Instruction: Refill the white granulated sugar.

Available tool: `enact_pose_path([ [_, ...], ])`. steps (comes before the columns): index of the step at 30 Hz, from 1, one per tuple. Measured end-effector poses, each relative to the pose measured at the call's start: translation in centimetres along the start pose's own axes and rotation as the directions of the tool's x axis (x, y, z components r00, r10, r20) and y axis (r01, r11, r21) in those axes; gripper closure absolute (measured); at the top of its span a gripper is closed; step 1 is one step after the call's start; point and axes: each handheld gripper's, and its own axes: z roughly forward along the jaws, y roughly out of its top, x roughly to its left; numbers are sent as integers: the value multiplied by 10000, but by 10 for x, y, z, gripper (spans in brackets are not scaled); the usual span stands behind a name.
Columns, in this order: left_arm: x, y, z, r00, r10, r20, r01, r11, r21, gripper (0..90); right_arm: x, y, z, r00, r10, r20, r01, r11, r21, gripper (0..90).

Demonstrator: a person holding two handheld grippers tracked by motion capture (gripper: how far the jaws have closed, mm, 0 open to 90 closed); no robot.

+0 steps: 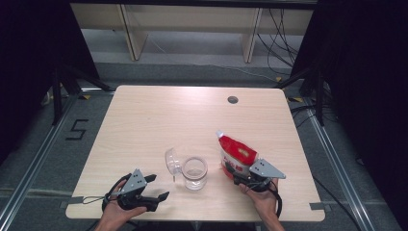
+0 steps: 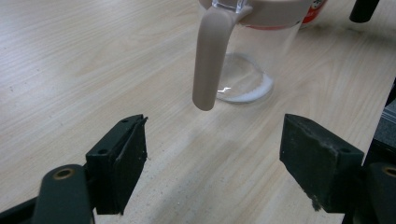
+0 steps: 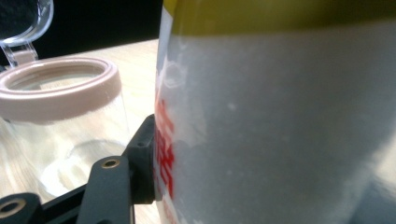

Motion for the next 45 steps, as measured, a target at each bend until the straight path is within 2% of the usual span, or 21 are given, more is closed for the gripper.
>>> enact_pose_path([
  [7, 0, -1, 1, 9996, 270, -6, -270, 9996, -65, 226, 2, 11, -13, 9914, -1271, 305, 1270, 9919, 32, 432],
  [9, 0, -2, 3, 10000, 9, -41, -9, 10000, 19, 226, 5, 14, -17, 9876, -1529, 368, 1528, 9882, 47, 432],
  [12, -1, -3, 3, 10000, 26, -35, -26, 10000, 85, 227, 10, 20, -21, 9707, -2356, 478, 2353, 9719, 114, 433],
  [17, -1, -3, 3, 9999, 111, -27, -111, 9999, 133, 224, 17, 27, -28, 9514, -3040, 499, 3033, 9526, 213, 435],
  [18, 1, -3, 3, 9993, 370, -39, -370, 9993, 77, 218, 19, 28, -29, 9434, -3268, 565, 3250, 9449, 388, 435],
  [22, 0, -4, 4, 10000, -31, -44, 32, 9999, 116, 202, 26, 34, -33, 9125, -4036, 662, 3984, 9138, 794, 437],
  [23, 0, -4, 4, 10000, -61, -37, 61, 9999, 101, 192, 28, 35, -34, 9113, -4072, 618, 4013, 9116, 893, 437],
  [24, 1, -4, 4, 10000, 7, -52, -6, 10000, 78, 182, 31, 37, -35, 8912, -4483, 698, 4409, 8920, 994, 437],
  [26, 2, -3, 3, 9999, 70, -112, -69, 10000, 48, 155, 35, 41, -36, 8661, -4945, 728, 4840, 8661, 1248, 437],
  [29, 1, -3, 2, 9998, -178, -90, 178, 9998, 0, 155, 41, 46, -38, 8551, -5149, 603, 5043, 8532, 1334, 438],
  [32, 2, -3, 1, 9999, 88, -60, -88, 9999, -74, 151, 43, 49, -39, 8290, -5561, 592, 5423, 8253, 1576, 439],
  [33, 0, -3, 1, 9997, -236, -40, 236, 9995, -207, 151, 44, 50, -39, 8244, -5631, 561, 5495, 8203, 1589, 439],
  [35, 1, -3, 0, 9998, -172, -79, 170, 9997, -145, 150, 47, 51, -40, 8067, -5886, 521, 5731, 8008, 1739, 439],
  [36, 1, -4, 0, 9997, -188, -123, 186, 9996, -211, 150, 49, 52, -39, 7939, -6055, 553, 5873, 7872, 1880, 439],
  [37, 2, -4, -1, 9999, 61, -123, -64, 9997, -226, 150, 50, 52, -38, 7706, -6357, 455, 6159, 7612, 2030, 439],
  [40, 0, -5, -3, 9996, -213, -193, 208, 9995, -251, 150, 54, 53, -35, 7458, -6660, 162, 6462, 7291, 2255, 440],
  [41, 0, -5, -4, 9996, -211, -203, 205, 9994, -267, 150, 55, 55, -35, 7236, -6899, 234, 6684, 7087, 2256, 440],
  [42, 2, -4, -5, 9997, 91, -211, -95, 9997, -207, 151, 58, 54, -34, 7191, -6946, 202, 6718, 7023, 2357, 440],
  [43, 2, -4, -5, 9995, 177, -267, -182, 9997, -173, 151, 59, 55, -33, 6940, -7198, 144, 6959, 6758, 2428, 440],
  [44, 2, -4, -5, 9997, 100, -239, -105, 9997, -202, 150, 60, 56, -33, 6809, -7323, 110, 7074, 6614, 2492, 440],
  [45, 2, -5, -4, 9997, 85, -233, -90, 9997, -230, 150, 63, 55, -33, 6828, -7305, 134, 7018, 6609, 2661, 441],
])
